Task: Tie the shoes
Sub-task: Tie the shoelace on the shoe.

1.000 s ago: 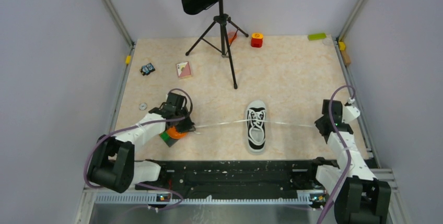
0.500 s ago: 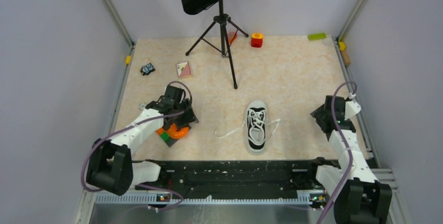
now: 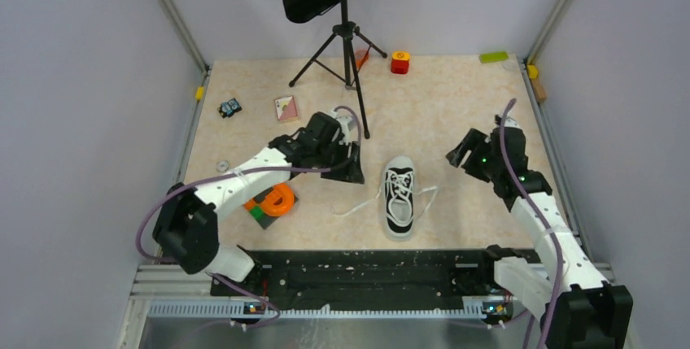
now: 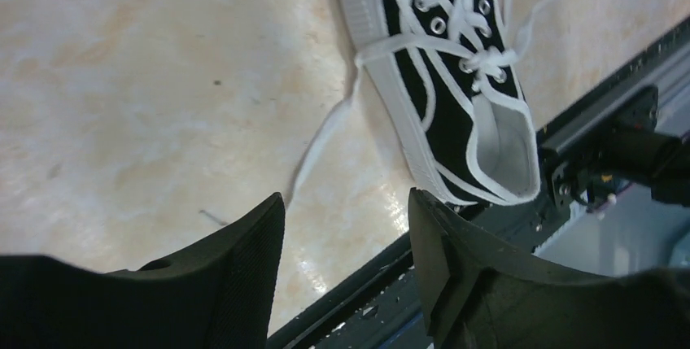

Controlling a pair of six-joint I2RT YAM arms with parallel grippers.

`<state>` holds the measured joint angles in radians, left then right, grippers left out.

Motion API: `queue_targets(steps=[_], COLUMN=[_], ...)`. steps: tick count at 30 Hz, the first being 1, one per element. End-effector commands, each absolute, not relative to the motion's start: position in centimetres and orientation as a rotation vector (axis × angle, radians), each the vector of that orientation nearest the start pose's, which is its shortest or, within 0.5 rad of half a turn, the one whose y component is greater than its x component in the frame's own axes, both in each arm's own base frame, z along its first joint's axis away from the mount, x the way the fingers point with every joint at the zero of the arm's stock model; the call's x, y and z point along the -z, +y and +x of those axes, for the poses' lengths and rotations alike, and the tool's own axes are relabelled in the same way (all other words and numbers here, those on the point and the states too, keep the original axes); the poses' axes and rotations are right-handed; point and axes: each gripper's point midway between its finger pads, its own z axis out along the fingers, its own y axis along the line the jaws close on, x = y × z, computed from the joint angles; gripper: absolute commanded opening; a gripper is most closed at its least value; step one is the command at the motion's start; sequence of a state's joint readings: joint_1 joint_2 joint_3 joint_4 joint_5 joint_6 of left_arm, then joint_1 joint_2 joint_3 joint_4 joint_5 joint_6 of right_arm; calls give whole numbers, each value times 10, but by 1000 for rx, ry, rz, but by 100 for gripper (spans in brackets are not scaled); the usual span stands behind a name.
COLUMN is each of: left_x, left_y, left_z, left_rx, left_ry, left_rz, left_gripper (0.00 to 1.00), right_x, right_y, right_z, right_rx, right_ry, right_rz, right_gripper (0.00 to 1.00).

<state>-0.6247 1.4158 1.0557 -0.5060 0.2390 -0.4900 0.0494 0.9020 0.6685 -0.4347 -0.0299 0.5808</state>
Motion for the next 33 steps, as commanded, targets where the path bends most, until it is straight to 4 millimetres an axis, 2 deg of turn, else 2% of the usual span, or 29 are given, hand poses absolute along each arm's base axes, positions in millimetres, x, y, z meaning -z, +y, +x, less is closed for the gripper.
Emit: queue_targets(steps=[1,3,6,11,15,19,24,28,33], left_x=[-150,-151,-161,-162,-161,-161,-151,-145,-144], left_y=[-305,-305,-287,-222,-184,-177,-178,-178,-181], left_z=[242,246,253,265,264,263,259,258,260], left_rx=[943,939,964,1095,1021,1060,1093,1097,1114], left_ry=[2461,2438,2421,2452,2470,2443,2464,2476,2484], left_rz=[551,527,377,-1,-167,-263,-310,-314,-300], left_gripper=[61,61,62,64,71,73,73,73,72], right_x=[-170,-174,-179,-165,-142,-116,-101,-93,-88], right_y=[99,122,164,227,260,268,264,258,258], right_z=[278,273,263,253,260,273,271,266,265], right_rx=[-563,-622,-648,-560,-401,-287,-219,-201,-205], right_ry=[2213,2228,2253,2271,2251,2272,2304,2325,2332], right_rz=[254,125,-182,-665,-963,-1115,-1243,-1273,-1260], right_gripper=[65,64,63,62,55,56,55,52,42])
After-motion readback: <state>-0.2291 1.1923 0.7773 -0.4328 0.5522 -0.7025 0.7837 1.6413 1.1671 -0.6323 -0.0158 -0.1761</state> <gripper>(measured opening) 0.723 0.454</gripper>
